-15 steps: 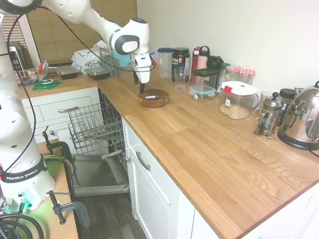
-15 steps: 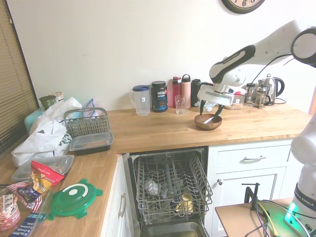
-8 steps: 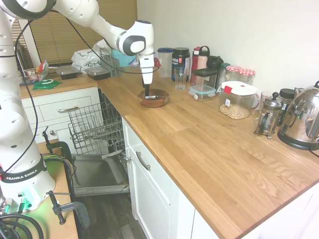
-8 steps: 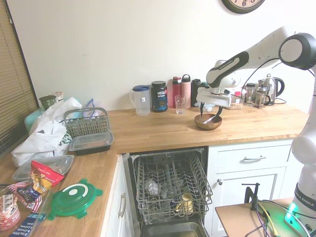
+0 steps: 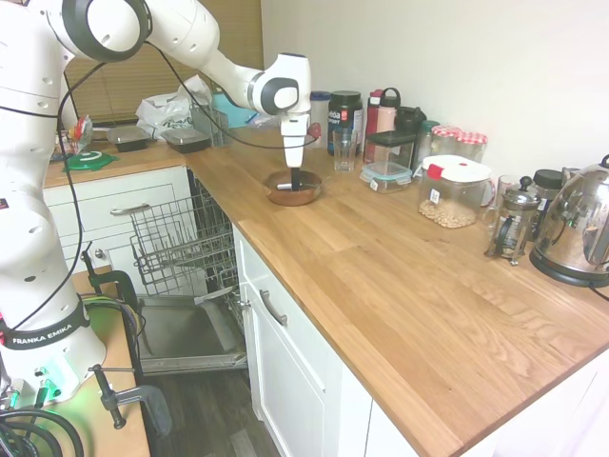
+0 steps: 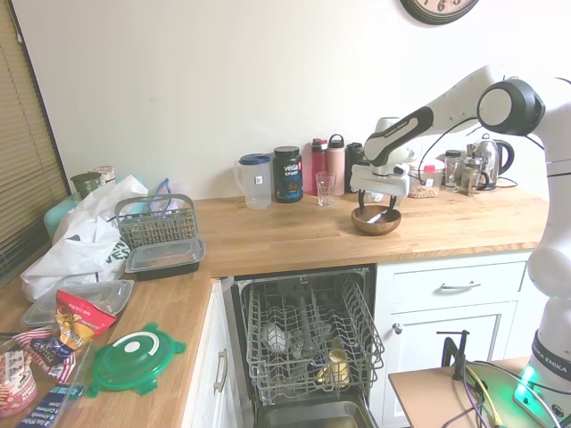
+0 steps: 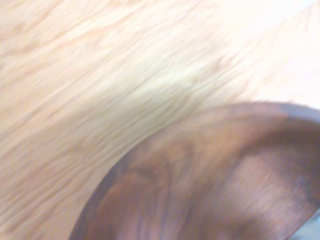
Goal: Put the fork in the dishwasher
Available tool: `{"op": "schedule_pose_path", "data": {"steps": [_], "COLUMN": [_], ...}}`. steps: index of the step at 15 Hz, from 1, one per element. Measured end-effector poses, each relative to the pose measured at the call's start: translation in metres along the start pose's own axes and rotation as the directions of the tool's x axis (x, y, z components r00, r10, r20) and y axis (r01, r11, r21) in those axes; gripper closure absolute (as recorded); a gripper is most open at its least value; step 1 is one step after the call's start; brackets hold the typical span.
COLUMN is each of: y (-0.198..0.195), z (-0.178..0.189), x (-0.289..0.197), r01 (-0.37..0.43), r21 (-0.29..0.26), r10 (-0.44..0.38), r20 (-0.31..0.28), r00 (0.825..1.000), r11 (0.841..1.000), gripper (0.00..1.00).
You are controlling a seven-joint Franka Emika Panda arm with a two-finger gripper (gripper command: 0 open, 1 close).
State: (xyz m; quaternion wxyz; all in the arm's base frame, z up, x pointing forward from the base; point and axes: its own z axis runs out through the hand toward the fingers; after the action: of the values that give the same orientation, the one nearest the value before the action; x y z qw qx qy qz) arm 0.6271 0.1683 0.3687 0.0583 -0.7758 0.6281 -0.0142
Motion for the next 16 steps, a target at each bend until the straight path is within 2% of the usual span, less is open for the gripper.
{"op": "schedule_pose_path", "data": {"steps": [10,16], "y": [-0.002,-0.003], "z": [0.004,0.02], "x": [0.001,0.0], "r01": [-0.016,-0.019], "r21": [0.009,0.006], "r10": [0.016,0.019], "r20": [-0.007,-0.002], "r00": [1.0,1.0], "r11": [1.0,1.0], "gripper": [1.0,1.0]}}
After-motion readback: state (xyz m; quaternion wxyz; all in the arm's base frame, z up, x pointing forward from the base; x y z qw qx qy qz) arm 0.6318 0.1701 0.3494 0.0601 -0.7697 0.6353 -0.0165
